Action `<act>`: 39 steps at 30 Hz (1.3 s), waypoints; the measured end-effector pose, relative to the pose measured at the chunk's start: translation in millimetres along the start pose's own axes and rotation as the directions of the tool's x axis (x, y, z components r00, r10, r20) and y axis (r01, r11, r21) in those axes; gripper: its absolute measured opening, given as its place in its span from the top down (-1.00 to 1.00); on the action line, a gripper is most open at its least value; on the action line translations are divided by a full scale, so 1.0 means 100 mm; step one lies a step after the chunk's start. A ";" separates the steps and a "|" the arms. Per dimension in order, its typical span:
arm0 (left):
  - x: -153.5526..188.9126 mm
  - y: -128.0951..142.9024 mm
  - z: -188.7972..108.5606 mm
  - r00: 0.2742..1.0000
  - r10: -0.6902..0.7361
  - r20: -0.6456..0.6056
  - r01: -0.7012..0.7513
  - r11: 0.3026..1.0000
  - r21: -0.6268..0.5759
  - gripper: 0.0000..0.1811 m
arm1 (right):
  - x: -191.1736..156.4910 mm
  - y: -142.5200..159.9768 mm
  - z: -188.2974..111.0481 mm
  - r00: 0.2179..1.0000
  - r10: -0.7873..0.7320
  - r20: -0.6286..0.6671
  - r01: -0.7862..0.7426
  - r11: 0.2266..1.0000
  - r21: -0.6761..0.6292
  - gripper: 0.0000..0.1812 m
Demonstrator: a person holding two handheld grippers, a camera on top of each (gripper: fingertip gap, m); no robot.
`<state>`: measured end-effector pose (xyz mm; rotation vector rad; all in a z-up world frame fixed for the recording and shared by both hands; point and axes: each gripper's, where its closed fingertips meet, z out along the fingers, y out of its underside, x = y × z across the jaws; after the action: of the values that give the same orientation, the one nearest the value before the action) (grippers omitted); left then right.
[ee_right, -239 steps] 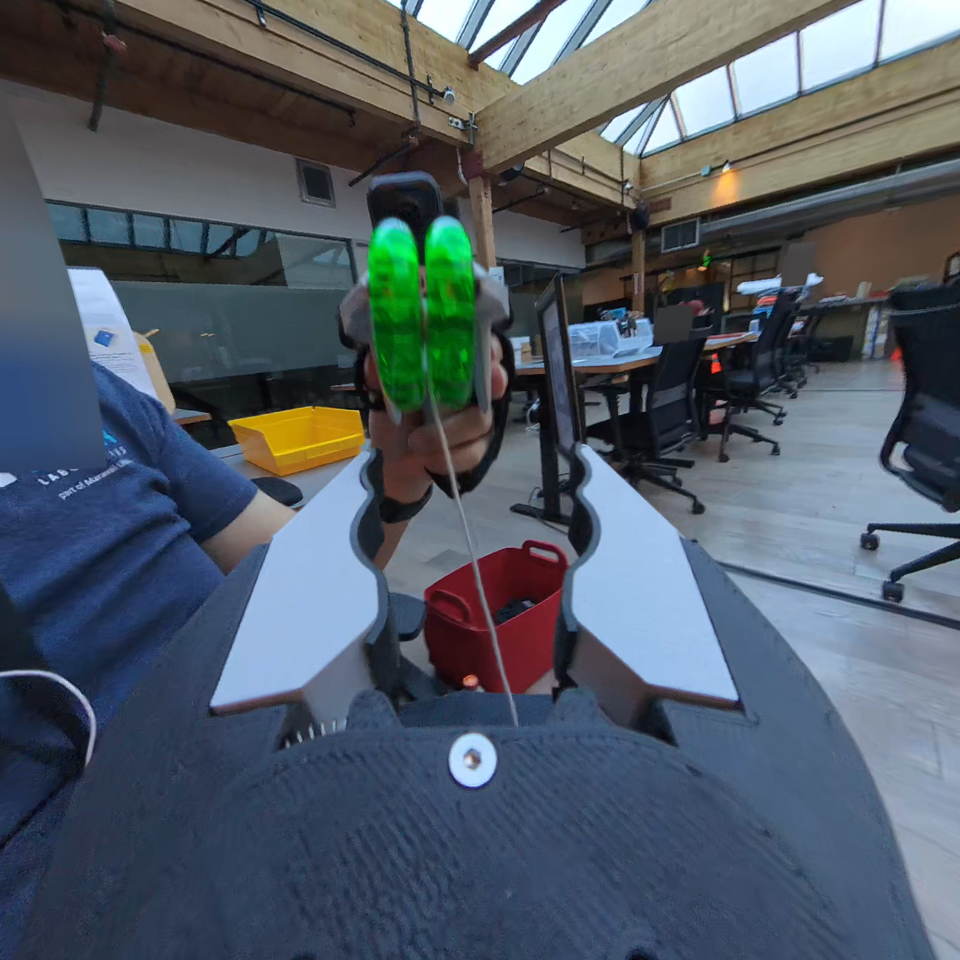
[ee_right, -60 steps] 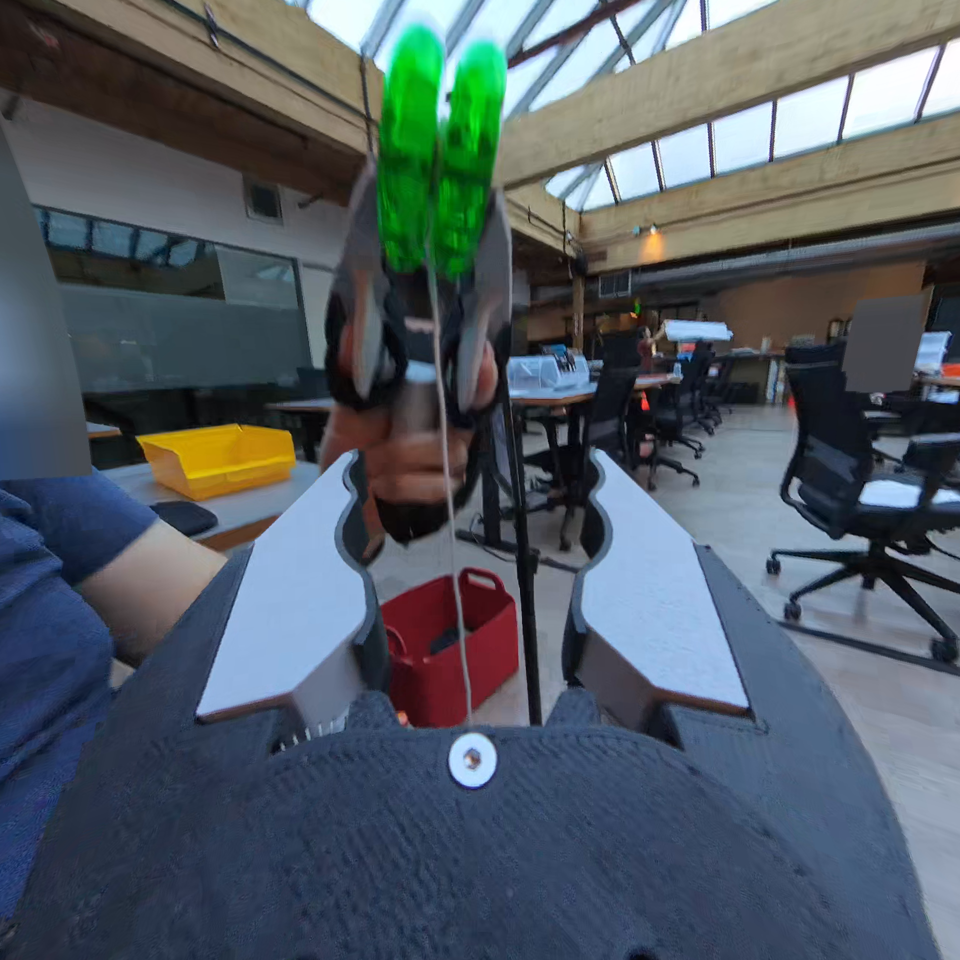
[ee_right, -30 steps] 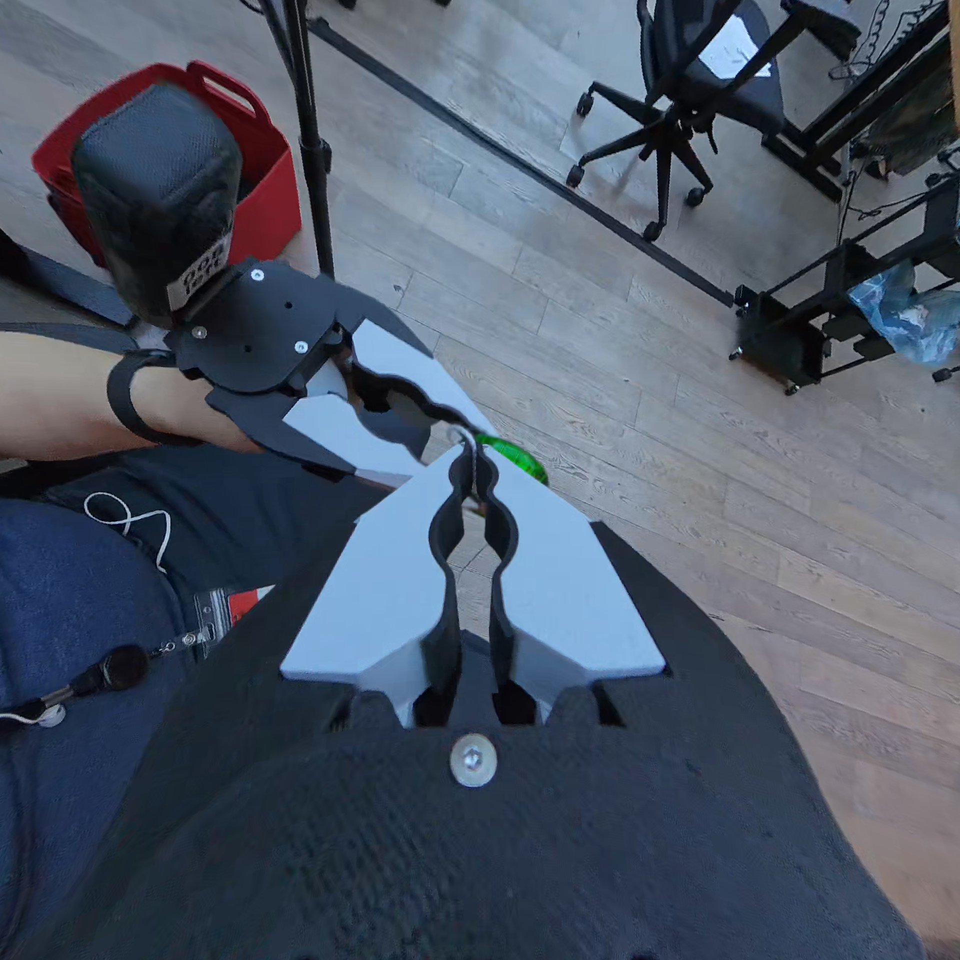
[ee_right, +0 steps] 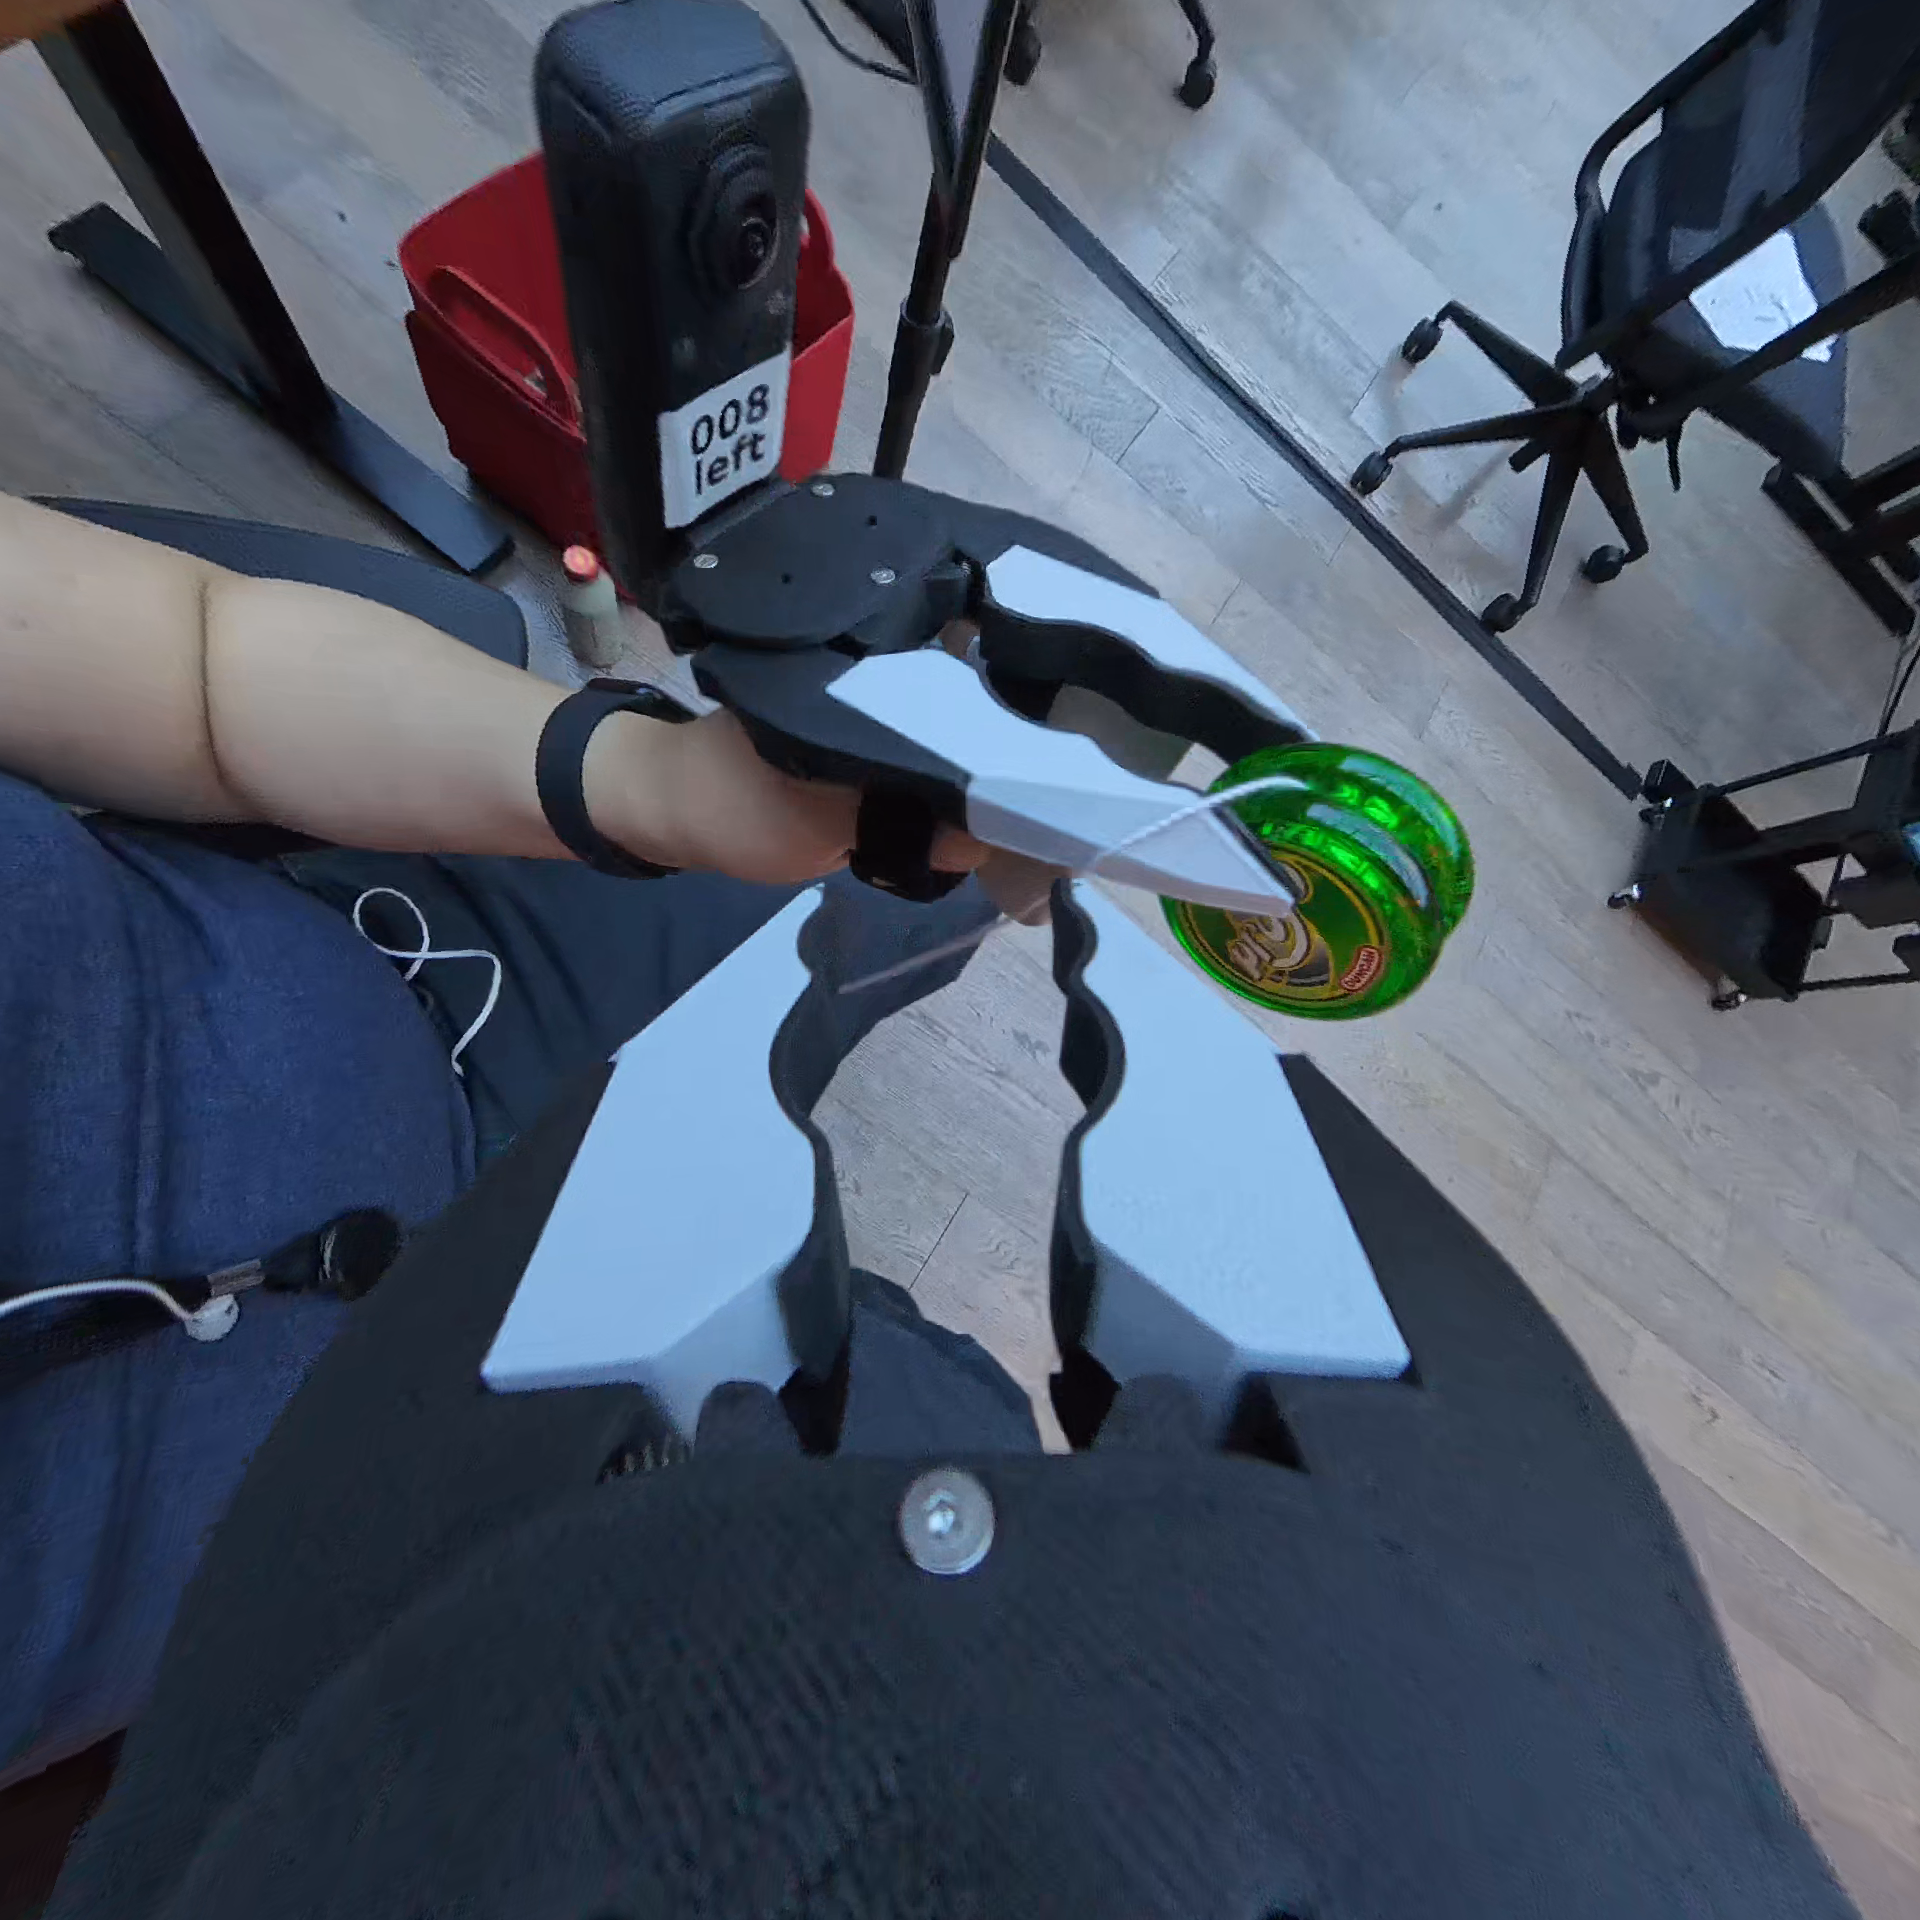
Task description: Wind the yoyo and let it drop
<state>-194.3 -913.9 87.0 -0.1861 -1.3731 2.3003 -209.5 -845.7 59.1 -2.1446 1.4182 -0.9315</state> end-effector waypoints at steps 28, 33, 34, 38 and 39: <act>0.35 0.13 -0.24 0.882 -0.326 -0.340 0.212 0.919 -0.333 0.36 | 0.62 0.19 -0.47 0.737 0.314 0.598 -0.671 0.442 0.595 0.68; 0.56 0.19 -0.02 0.861 -0.325 -0.392 0.155 0.901 -0.406 0.48 | 0.55 0.13 -0.34 0.808 0.286 0.515 -0.581 0.530 0.618 0.68; 0.57 0.22 0.00 0.867 -0.305 -0.393 0.126 0.899 -0.421 0.67 | 0.51 0.13 -0.34 0.826 0.255 0.503 -0.554 0.538 0.636 0.67; 0.56 0.07 0.09 0.859 -0.337 -0.386 0.169 0.898 -0.407 0.67 | 0.59 0.15 -0.47 0.889 0.211 0.405 -0.457 0.423 0.782 0.20; 0.55 -0.01 0.10 0.857 -0.341 -0.387 0.187 0.904 -0.384 0.68 | 0.61 0.21 -0.41 0.897 0.232 0.376 -0.441 0.405 0.801 0.00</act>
<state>-246.2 -897.5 99.3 -0.5578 -1.4230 1.6451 -236.7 -909.1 93.0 -1.0525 0.8726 -0.9325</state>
